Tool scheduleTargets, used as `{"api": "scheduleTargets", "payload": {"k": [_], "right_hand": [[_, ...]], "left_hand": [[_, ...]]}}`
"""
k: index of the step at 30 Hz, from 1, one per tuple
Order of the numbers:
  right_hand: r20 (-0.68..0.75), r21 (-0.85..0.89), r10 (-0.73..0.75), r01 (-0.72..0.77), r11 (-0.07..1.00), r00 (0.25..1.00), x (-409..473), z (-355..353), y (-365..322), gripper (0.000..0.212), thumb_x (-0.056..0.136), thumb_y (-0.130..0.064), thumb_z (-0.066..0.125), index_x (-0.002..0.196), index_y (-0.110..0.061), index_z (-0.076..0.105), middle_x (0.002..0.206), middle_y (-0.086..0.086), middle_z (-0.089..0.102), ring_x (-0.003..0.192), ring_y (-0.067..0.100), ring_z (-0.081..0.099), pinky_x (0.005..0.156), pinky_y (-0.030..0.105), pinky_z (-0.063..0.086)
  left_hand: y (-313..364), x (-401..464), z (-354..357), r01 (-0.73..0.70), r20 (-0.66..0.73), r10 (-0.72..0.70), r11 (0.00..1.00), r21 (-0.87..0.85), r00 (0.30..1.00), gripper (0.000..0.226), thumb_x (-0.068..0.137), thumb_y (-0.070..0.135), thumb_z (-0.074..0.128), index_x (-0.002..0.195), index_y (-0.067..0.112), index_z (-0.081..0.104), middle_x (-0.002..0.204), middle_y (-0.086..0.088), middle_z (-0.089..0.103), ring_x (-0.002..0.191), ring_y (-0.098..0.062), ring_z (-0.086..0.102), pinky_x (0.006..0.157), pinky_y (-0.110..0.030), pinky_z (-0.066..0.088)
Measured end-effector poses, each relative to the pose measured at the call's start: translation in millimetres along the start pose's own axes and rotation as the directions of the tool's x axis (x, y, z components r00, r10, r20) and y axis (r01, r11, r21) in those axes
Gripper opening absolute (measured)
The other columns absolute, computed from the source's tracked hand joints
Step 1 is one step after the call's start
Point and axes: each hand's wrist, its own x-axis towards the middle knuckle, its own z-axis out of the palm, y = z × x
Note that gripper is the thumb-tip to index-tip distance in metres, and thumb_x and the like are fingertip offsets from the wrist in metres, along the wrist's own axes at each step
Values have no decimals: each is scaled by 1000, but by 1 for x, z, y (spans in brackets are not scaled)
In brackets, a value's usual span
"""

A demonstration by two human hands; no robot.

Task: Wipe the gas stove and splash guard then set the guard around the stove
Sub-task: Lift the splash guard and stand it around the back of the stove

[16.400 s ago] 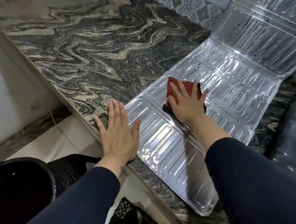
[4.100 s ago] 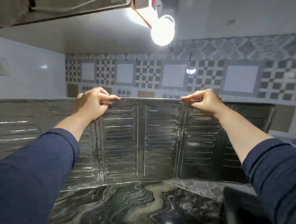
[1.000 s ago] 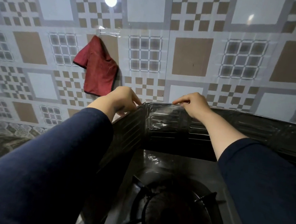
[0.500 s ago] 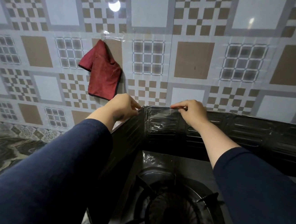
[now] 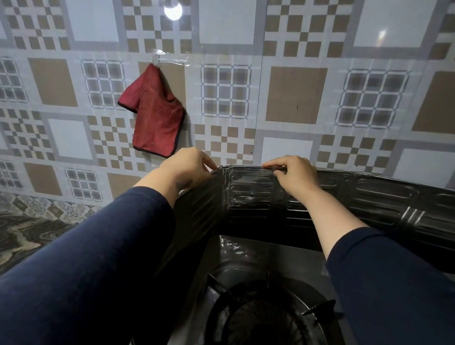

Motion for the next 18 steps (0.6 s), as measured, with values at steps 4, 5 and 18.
{"api": "scheduleTargets", "payload": {"k": [4,5,18], "right_hand": [[9,9,-18,18,1000,1000,-2,0,0,31,89,-8,59,108,-29,72,118,0,69,110,23,59,97,42,48],[11,8,-20,20,1000,1000,-3,0,-1,31,89,-7,59,108,-28,71,118,0,69,111,23,59,97,43,48],[52,41,-16,13,999,999,-1,-2,-4,32,89,-7,60,110,-28,70,123,3,65,117,25,55,100,42,46]], "left_hand": [[1,-1,1,21,-6,-21,1000,16,1000,20,82,37,66,99,29,70,94,2,73,92,-17,66,88,-39,54],[1,-1,2,21,-8,-21,999,25,1000,21,82,36,64,102,27,68,94,3,72,92,-18,66,89,-40,54],[4,-2,5,40,15,-43,987,153,999,33,83,42,60,114,30,63,108,3,70,101,-20,63,91,-43,52]]}}
